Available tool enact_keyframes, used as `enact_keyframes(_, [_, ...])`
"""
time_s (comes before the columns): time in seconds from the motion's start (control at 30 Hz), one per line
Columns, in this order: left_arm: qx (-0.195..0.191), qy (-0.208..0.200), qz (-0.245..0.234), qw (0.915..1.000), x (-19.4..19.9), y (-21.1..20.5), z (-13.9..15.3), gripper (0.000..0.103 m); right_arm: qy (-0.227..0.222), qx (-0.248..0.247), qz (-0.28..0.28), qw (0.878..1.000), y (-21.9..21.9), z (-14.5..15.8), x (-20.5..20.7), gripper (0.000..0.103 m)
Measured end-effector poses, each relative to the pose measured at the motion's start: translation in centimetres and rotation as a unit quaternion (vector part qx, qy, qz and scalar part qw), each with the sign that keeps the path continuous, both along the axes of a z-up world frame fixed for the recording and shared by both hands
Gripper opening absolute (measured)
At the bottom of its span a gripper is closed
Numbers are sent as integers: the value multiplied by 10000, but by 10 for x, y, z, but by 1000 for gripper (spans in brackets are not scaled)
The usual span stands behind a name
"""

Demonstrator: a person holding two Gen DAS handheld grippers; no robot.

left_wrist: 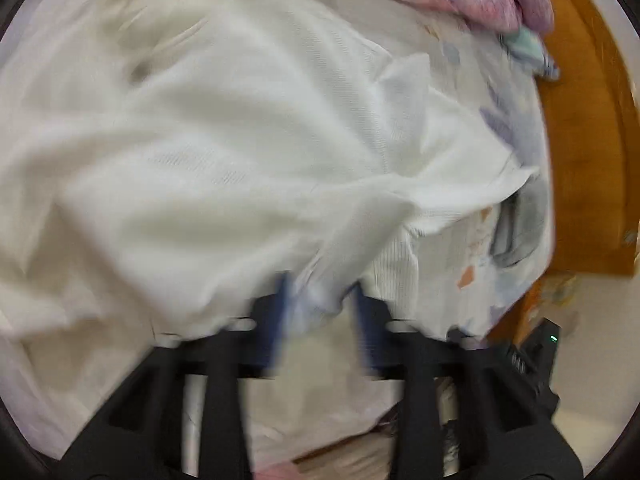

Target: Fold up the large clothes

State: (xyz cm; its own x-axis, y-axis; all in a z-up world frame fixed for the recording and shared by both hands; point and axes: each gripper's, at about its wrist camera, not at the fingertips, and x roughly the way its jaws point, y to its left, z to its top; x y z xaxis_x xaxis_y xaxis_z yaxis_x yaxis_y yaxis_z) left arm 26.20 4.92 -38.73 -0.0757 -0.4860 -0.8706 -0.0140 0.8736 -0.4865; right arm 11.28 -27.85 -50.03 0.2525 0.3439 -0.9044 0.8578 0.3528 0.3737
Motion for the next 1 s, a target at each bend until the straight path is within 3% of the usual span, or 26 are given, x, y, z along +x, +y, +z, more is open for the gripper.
enact_keyframes(0.03, [36,-28,267,9996,-9,19,1,82,59,-50,28,10000,1,1,5,92])
enact_keyframes(0.2, [461,24,1653,9852,-39,131,5,83,-221,42,559,9982,22,6,60,93])
enact_keyframes(0.3, [886,-39,2542,9631,-50,204,4,83,-329,133,1054,9938,44,-1,98,95])
enact_keyframes(0.37, [1019,-47,2992,9487,-55,243,-7,82,-75,-72,1662,9860,65,-18,128,95])
enact_keyframes(0.4, [933,-1,3099,9462,-58,258,-17,80,166,-134,1774,9839,70,-26,131,95])
enact_keyframes(0.43, [637,196,3138,9471,-60,271,-40,59,366,-106,1776,9834,79,-35,140,95])
enact_keyframes(0.47, [478,423,3181,9459,-63,276,-59,44,413,79,1612,9860,88,-44,150,95])
enact_keyframes(0.5, [509,843,3231,9412,-70,281,-84,15,415,51,1538,9872,95,-43,155,94])
enact_keyframes(0.53, [622,1093,3233,9379,-76,280,-97,3,480,-131,1579,9862,100,-40,159,84])
enact_keyframes(0.57, [530,1101,3326,9351,-84,284,-105,3,654,-455,1784,9807,108,-35,167,74])
enact_keyframes(0.63, [323,909,3516,9312,-93,289,-101,3,974,-804,2096,9696,118,-28,173,41])
enact_keyframes(0.73, [396,942,3638,9258,-101,290,-94,3,898,-799,2091,9705,112,-12,164,11])
enact_keyframes(0.77, [508,983,3568,9276,-102,288,-94,3,747,-809,2057,9724,108,-4,160,6])
enact_keyframes(0.8, [856,1086,3357,9318,-102,282,-96,4,548,-799,2049,9740,105,4,155,0])
enact_keyframes(0.83, [1105,1129,3124,9367,-101,279,-97,4,464,-823,2157,9719,104,12,155,2])
enact_keyframes(0.9, [1068,1006,2890,9460,-100,267,-95,4,557,-895,2429,9643,104,17,155,13])
enact_keyframes(0.97, [1001,902,2858,9488,-95,258,-87,4,439,-854,2420,9655,103,14,155,45])
enact_keyframes(1.0, [1018,857,2863,9489,-91,253,-82,4,377,-773,2402,9669,102,12,157,81])
